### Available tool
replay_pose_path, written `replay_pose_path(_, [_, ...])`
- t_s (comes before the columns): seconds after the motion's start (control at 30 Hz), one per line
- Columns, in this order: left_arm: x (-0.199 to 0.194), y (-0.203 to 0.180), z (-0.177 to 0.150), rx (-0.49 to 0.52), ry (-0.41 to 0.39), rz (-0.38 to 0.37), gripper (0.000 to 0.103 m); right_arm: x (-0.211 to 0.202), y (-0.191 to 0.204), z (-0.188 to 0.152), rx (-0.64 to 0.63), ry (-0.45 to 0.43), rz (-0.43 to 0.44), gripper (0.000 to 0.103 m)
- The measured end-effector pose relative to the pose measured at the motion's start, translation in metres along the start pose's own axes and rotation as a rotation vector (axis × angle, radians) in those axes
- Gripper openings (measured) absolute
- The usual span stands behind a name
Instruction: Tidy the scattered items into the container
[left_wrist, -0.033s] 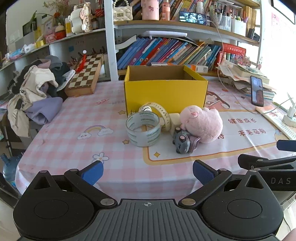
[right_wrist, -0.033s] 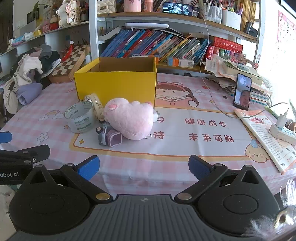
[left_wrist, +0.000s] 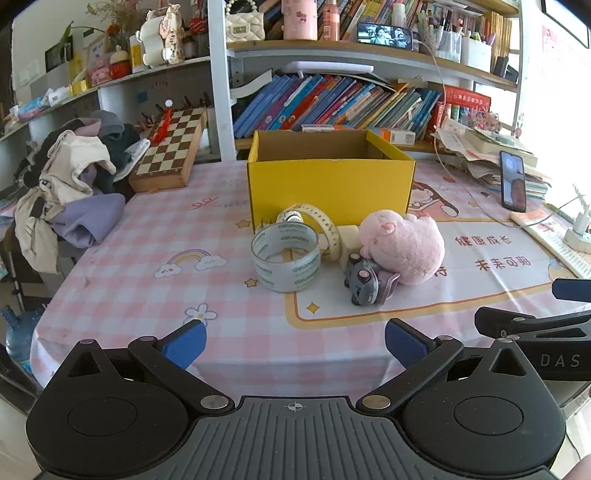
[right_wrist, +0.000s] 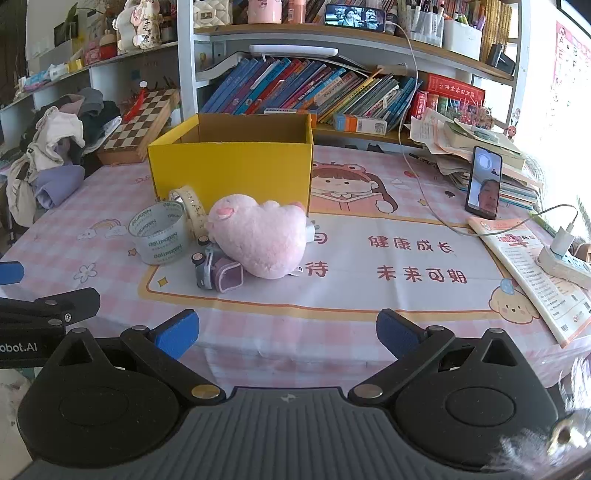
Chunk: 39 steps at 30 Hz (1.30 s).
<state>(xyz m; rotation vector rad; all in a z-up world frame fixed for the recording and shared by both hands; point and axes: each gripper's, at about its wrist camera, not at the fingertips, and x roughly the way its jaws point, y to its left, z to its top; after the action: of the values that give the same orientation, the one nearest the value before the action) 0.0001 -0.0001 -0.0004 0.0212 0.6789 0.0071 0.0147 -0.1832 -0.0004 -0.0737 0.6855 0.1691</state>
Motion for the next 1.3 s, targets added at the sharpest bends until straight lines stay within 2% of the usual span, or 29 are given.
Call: replay_pose_path(1.3, [0.007, 0.006, -0.002, -0.018, 0.036, -0.005, 0.103, 0.007, 0.008, 0.005, -0.030, 0.014, 0.007, 0.103])
